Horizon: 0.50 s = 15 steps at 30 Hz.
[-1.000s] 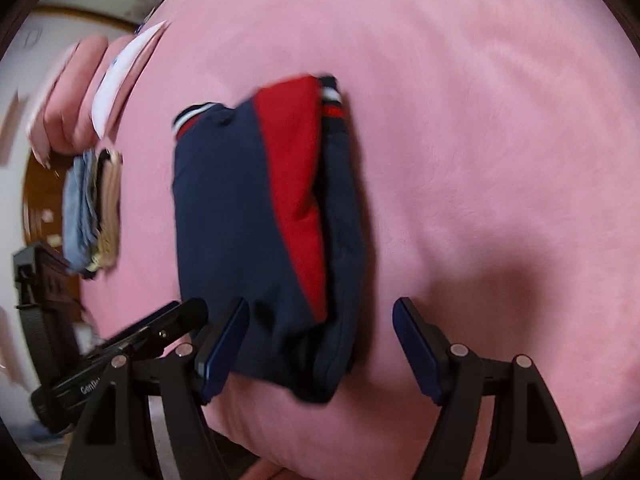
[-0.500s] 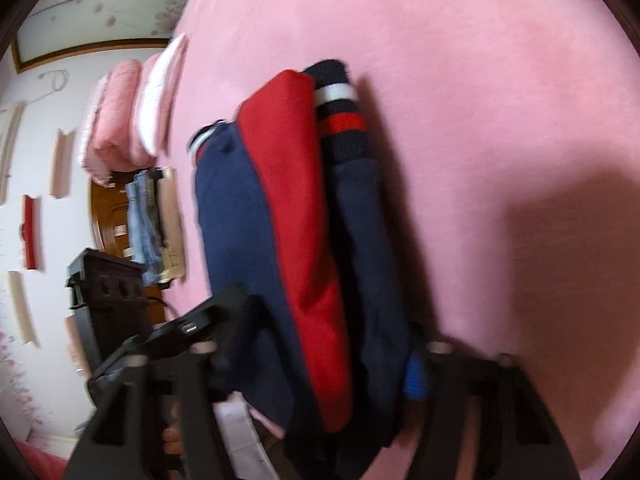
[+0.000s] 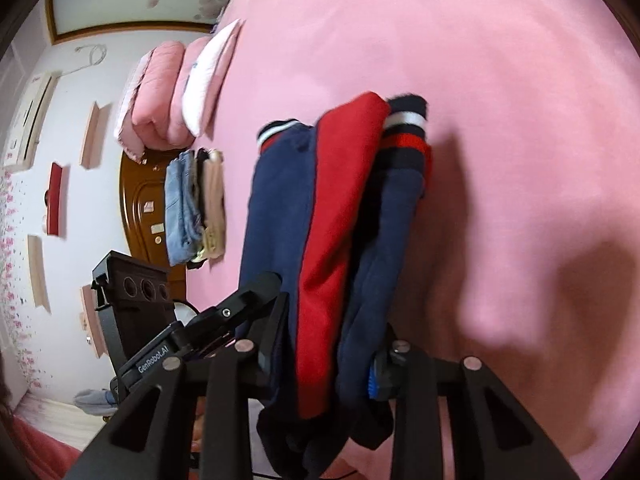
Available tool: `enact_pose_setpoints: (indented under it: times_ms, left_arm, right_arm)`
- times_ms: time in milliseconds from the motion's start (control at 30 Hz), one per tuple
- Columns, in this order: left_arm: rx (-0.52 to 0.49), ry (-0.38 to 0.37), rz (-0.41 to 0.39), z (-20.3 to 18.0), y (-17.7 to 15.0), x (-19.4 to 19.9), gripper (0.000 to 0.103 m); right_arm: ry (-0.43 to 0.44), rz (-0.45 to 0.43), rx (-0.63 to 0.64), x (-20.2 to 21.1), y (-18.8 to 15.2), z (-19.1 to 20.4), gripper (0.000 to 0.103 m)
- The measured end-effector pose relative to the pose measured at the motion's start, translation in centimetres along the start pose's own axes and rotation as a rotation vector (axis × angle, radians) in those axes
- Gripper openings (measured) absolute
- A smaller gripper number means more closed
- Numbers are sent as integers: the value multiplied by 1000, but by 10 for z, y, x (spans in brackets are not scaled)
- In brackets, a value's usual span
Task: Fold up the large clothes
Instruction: 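Grasp the folded jacket bundle with both tools and lift it, then carry the bundle onto the folded clothes stack with both tools and release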
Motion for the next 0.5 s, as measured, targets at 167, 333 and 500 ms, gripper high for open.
enact_pose_setpoints:
  times_ms: [167, 333, 500]
  left_arm:
    - [59, -10, -58, 47, 22, 64, 53]
    - [33, 54, -131, 107, 74, 148, 53]
    - [-34, 171, -282, 166, 143, 251, 53]
  right_arm:
    - [24, 8, 57, -36, -1, 57, 30]
    - [110, -10, 117, -111, -9, 148, 30]
    - [275, -42, 153, -205, 4, 248, 30]
Point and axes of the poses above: each gripper's, at about its wrist camera, not at the fingertips, and x roughly against the way its jaws point, z to its left, y to its top, the point moved 2 cm from there along -x, roughly the way its jaws point, and after that the axes turned 3 degrees about x, right-handed, at the moved point
